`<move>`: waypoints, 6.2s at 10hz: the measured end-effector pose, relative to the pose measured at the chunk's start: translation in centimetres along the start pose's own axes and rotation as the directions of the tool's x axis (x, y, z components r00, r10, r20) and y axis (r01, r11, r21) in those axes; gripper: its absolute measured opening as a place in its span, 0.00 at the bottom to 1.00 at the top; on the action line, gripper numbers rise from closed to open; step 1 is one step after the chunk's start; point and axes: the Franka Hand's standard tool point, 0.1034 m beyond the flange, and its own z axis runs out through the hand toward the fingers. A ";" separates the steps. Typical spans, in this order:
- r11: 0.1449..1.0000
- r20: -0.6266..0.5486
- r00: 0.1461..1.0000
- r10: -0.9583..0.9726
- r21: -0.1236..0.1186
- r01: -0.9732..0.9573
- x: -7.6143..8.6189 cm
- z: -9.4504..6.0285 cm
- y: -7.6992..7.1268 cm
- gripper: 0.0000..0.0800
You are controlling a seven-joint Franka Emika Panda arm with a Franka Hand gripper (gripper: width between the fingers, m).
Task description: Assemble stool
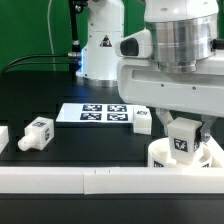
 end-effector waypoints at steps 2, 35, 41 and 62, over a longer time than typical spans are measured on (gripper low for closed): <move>0.986 0.004 0.986 0.164 0.004 -0.164 -0.2 0.0 -0.2 0.42; -0.535 0.162 -0.522 -0.838 -0.053 0.843 -1.3 0.0 0.0 0.81; -0.334 0.142 -0.320 -0.937 -0.084 0.939 -1.3 0.4 0.1 0.42; 0.750 -0.006 0.751 0.660 0.057 -0.659 -4.4 1.2 -1.9 0.42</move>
Offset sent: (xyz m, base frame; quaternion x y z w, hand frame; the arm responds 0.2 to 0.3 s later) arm -0.0025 0.0131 0.0006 0.0704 0.0293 0.3758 0.9236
